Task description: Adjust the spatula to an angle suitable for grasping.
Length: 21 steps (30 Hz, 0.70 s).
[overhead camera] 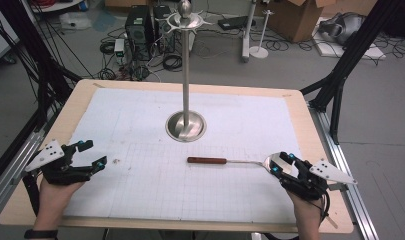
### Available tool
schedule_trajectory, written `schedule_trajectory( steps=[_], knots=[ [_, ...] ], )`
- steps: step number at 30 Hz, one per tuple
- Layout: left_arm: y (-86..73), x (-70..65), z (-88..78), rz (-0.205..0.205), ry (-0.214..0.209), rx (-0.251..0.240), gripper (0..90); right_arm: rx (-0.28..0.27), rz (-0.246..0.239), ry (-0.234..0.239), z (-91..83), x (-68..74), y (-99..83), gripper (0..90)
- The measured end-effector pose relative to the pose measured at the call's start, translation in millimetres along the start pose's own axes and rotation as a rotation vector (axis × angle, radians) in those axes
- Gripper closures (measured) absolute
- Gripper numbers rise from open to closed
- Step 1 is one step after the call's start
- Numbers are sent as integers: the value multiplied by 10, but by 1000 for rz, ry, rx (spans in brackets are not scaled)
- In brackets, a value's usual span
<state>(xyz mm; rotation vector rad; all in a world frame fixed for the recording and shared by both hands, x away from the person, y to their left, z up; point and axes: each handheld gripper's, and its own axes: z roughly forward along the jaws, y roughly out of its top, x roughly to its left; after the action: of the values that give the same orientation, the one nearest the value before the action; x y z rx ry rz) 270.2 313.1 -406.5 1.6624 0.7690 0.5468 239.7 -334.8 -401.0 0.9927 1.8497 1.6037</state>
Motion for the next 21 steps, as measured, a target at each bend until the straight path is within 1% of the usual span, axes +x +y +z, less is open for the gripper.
schedule_trajectory(
  steps=[1,2,3,4,6,7,8,9,10,12,14,15,17,18,19,20,21],
  knots=[
    [0,0,3,2,-4,0,193,5,-2,5,19,17,-2,476],
    [-1,-4,9,2,-4,0,193,20,-3,21,63,50,-3,488],
    [-1,-4,9,2,-4,0,193,20,-3,21,63,50,-3,488],
    [0,-7,12,0,-6,0,193,26,-14,24,87,62,-3,488],
    [-2,-5,16,3,-7,0,193,44,-23,40,150,91,4,493],
    [-3,-6,19,1,-8,1,193,44,-23,40,150,91,4,493],
    [-6,-6,22,1,-6,2,193,49,-32,55,194,111,12,489],
    [-8,-6,25,0,-7,3,193,49,-32,55,194,111,12,489],
    [-10,-7,29,0,-9,4,193,57,-42,60,244,141,18,488],
    [-9,-10,34,4,-7,5,193,64,-41,63,270,160,18,491],
    [-9,-17,36,1,-8,4,193,70,-52,73,327,201,14,499],
    [-9,-17,37,1,-7,3,193,80,-69,80,383,245,9,525],
    [-7,-20,35,6,-8,6,193,85,-69,83,410,272,5,538],
    [-7,-23,37,7,-8,7,193,91,-65,90,435,299,2,564],
    [-5,-25,39,7,-10,7,193,93,-74,99,493,344,-5,586],
    [-5,-26,40,7,-10,6,193,96,-81,100,516,359,-8,614],
    [-5,-28,41,7,-11,6,193,96,-81,100,516,359,-8,614]
  ],
)
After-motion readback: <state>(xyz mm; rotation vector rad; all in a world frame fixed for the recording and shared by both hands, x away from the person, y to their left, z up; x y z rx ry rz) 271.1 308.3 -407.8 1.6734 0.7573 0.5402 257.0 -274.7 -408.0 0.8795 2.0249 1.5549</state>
